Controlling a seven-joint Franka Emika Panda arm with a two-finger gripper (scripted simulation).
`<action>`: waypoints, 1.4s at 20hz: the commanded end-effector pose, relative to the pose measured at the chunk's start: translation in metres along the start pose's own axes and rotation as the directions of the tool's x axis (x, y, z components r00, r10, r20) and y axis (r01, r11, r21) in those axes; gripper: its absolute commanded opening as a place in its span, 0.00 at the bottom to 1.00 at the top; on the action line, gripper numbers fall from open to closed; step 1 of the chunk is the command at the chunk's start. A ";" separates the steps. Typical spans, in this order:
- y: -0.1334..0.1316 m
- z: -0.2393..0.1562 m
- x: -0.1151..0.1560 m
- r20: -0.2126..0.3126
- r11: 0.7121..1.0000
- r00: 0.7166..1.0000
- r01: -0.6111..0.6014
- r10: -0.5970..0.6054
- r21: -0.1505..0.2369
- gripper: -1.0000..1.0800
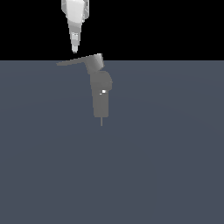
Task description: Turn on the faucet by rotating a designated handle.
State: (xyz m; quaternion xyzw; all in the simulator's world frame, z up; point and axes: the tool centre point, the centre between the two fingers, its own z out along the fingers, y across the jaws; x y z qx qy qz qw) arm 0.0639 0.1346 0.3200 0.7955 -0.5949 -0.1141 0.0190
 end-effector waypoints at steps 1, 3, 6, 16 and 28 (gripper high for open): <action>-0.014 0.012 -0.005 -0.021 0.999 0.998 -0.052 0.052 -0.002 0.00; -0.023 0.021 -0.009 -0.035 0.996 0.996 -0.084 0.084 -0.003 0.00; -0.034 0.032 -0.014 -0.055 0.992 0.991 -0.123 0.122 -0.002 0.00; -0.052 0.052 -0.024 -0.090 0.983 0.979 -0.185 0.184 0.005 0.00; -0.048 0.055 -0.025 -0.125 0.983 0.975 -0.185 0.183 -0.002 0.00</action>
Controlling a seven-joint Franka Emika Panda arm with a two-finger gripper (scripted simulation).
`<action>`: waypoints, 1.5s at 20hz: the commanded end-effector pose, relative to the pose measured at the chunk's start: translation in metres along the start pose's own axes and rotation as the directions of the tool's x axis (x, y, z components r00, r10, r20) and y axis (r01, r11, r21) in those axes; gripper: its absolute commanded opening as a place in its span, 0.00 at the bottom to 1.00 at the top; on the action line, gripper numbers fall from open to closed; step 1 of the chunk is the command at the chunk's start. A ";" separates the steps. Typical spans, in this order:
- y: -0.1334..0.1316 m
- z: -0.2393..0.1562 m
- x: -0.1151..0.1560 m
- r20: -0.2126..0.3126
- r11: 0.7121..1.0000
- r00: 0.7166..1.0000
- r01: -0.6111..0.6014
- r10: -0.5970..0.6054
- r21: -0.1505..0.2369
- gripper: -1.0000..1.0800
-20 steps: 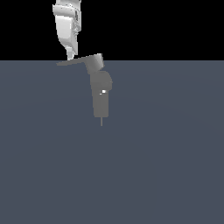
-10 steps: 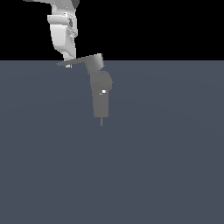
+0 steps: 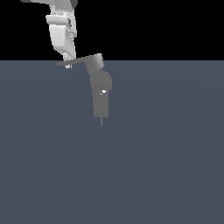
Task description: Turn on the faucet by rotating a designated handle.
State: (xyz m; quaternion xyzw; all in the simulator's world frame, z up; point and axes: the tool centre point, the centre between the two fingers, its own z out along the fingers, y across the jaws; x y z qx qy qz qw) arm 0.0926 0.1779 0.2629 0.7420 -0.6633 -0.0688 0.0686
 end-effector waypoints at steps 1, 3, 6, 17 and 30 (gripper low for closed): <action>0.001 0.001 0.000 -0.012 1.000 1.000 0.001 -0.001 -0.002 0.00; 0.002 0.001 0.000 -0.015 1.000 1.000 0.001 -0.001 -0.003 0.00; 0.002 0.001 0.000 -0.015 1.000 1.000 0.001 -0.001 -0.003 0.00; 0.022 0.001 -0.001 -0.014 1.000 1.000 0.001 -0.001 -0.003 0.00; 0.051 0.001 -0.002 -0.014 1.000 1.000 0.001 -0.001 -0.003 0.00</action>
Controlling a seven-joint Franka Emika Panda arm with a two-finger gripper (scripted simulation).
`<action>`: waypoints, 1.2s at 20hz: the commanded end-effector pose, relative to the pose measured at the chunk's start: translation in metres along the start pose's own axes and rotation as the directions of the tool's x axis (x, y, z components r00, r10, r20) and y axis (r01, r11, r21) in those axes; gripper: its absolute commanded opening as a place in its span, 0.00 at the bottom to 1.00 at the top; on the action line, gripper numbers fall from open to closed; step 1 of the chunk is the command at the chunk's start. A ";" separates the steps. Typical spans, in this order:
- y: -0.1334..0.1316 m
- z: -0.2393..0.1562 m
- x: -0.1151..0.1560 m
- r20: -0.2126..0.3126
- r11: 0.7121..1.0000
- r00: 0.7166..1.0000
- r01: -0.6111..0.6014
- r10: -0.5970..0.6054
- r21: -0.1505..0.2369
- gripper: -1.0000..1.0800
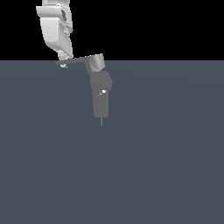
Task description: Turn on the faucet by rotating a designated handle.
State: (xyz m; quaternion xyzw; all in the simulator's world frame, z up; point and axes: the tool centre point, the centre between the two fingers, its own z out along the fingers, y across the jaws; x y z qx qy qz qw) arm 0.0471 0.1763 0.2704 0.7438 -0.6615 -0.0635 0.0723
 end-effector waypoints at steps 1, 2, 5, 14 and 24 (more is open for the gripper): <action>0.008 0.000 0.002 -0.001 1.000 1.000 -0.002 0.002 -0.004 0.00; 0.010 0.000 0.002 -0.001 1.000 1.000 -0.002 0.002 -0.004 0.00; 0.017 0.000 0.001 -0.001 1.000 1.000 -0.002 0.002 -0.004 0.00; 0.039 0.000 0.000 -0.002 1.000 1.000 -0.002 0.002 -0.005 0.00; 0.055 0.004 0.002 -0.007 1.000 1.000 -0.008 0.008 -0.009 0.00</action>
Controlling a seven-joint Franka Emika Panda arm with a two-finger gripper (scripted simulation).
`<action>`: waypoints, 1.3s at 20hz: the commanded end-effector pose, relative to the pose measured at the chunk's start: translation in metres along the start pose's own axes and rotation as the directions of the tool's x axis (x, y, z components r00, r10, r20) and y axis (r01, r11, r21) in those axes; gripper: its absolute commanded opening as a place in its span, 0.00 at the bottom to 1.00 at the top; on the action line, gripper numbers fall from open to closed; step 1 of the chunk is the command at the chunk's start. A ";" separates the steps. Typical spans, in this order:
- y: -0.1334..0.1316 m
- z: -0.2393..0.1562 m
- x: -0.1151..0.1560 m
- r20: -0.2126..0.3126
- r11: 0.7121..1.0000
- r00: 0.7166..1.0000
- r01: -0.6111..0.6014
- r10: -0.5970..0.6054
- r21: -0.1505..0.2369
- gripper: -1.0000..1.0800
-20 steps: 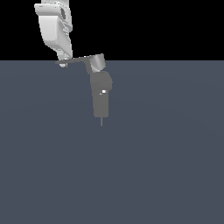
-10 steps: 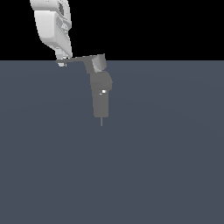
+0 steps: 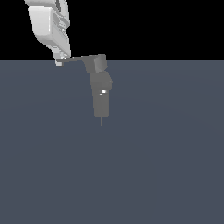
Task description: Turn on the faucet by rotating a designated handle.
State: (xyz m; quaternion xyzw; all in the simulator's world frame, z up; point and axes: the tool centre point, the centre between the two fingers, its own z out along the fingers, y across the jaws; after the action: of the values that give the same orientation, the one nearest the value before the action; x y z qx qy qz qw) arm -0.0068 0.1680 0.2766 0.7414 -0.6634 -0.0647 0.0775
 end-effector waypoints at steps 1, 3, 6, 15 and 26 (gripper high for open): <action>0.003 0.000 0.002 -0.003 1.000 1.000 -0.001 0.001 0.000 0.00; 0.007 -0.001 0.006 -0.003 1.000 1.000 -0.001 0.001 0.001 0.00; 0.014 -0.001 0.012 -0.002 1.000 1.000 0.000 0.000 0.001 0.00; 0.035 -0.002 0.030 -0.001 1.000 1.000 0.001 -0.001 0.002 0.00; 0.061 -0.003 0.052 0.001 1.000 1.000 0.003 -0.003 0.004 0.00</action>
State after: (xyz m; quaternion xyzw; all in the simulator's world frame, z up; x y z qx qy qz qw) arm -0.0571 0.1187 0.2875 0.7449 -0.6594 -0.0656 0.0773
